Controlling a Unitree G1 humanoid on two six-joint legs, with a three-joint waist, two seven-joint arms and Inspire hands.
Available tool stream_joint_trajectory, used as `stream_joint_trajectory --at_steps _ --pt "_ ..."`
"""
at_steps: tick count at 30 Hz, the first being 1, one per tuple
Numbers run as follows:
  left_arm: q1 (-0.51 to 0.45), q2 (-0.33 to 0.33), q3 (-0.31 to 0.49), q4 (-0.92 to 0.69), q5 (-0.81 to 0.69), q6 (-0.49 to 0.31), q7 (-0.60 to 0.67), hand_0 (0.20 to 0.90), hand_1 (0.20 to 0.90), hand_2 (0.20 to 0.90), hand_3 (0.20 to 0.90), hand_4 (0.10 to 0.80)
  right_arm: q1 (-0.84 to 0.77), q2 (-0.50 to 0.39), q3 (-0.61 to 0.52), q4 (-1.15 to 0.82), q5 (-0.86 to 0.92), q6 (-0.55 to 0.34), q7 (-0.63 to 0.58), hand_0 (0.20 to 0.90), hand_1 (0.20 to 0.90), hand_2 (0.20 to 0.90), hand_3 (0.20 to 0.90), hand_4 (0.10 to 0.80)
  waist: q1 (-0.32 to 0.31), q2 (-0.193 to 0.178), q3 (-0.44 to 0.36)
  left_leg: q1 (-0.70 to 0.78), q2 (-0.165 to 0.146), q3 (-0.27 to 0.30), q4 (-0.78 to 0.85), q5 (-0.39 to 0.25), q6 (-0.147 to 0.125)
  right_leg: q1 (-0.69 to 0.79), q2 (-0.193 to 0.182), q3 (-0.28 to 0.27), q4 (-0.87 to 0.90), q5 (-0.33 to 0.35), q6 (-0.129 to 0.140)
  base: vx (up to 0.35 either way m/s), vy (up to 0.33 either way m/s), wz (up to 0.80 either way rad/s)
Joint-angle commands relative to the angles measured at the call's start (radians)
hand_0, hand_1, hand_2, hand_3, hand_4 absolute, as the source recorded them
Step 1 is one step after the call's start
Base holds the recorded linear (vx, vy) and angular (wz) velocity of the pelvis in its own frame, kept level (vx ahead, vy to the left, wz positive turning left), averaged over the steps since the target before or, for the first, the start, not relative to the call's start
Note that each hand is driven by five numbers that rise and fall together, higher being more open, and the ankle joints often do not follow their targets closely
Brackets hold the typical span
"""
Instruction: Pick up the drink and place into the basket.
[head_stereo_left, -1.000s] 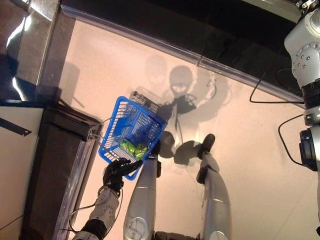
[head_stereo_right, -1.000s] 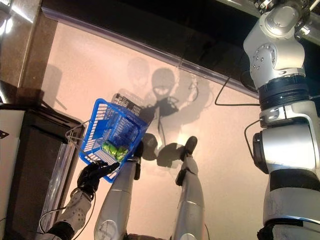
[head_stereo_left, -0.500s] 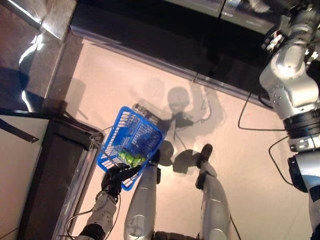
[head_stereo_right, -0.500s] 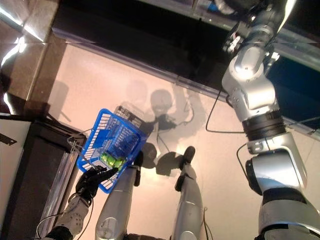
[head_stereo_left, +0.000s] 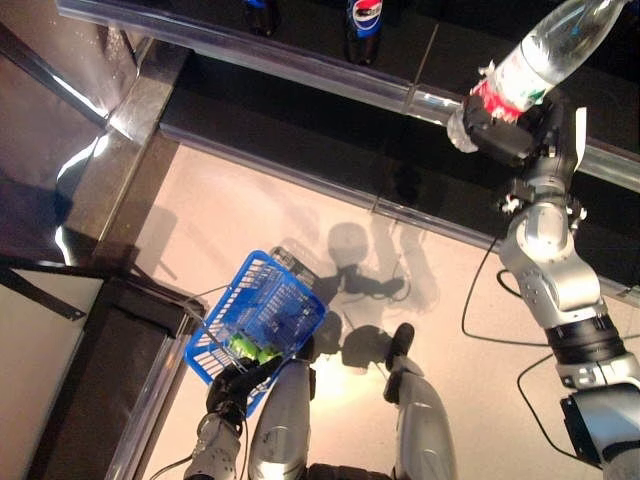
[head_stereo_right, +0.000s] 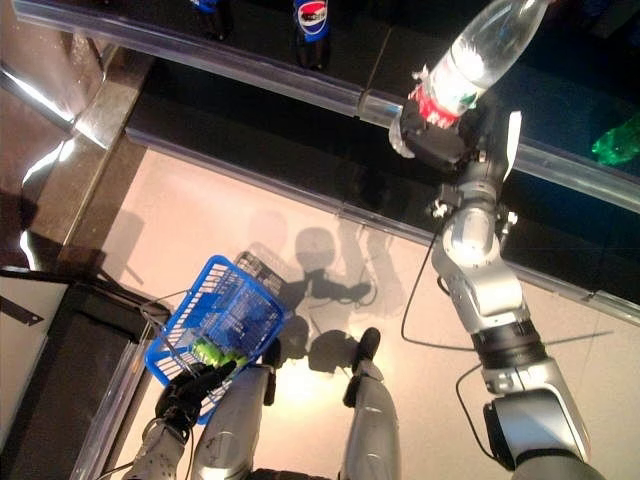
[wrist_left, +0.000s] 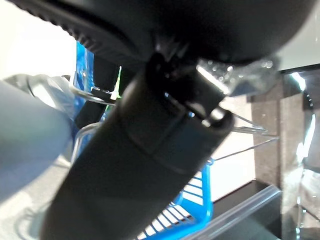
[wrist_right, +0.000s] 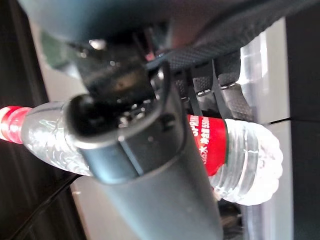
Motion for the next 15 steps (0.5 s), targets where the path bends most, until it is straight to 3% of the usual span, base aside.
stream_joint_trajectory --at_steps 1,8,15 --pt "0.112 0.064 0.053 -0.138 0.032 -0.175 -0.048 0.3 0.3 0.3 0.2 0.1 -0.004 -0.017 -0.12 -0.347 -0.058 -0.16 0.1 0.3 0.3 0.3 0.2 0.1 -0.029 -0.022 -0.123 0.0 0.001 -0.013 0.026 0.047 0.015 0.143 0.003 -0.018 0.114 -0.203 -0.012 0.086 -0.007 -0.04" --pt "0.158 0.067 0.024 -0.334 0.004 -0.179 -0.088 0.3 0.3 0.3 0.2 0.1 0.183 0.067 -0.033 -0.46 -0.005 -0.164 0.24 0.3 0.3 0.3 0.2 0.1 -0.039 -0.03 -0.172 0.067 0.01 -0.005 -0.001 0.043 0.015 0.211 0.016 0.0 0.083 -0.204 -0.009 0.086 -0.005 -0.04" --pt "0.183 0.125 -0.046 -0.591 -0.007 -0.155 -0.124 0.3 0.3 0.3 0.2 0.1 0.188 0.08 0.06 -0.5 -0.027 -0.182 0.247 0.3 0.3 0.3 0.2 0.1 -0.018 -0.016 -0.169 0.08 0.004 -0.021 -0.007 0.045 0.016 0.236 0.019 -0.004 0.076 -0.208 -0.009 0.022 0.009 -0.01"
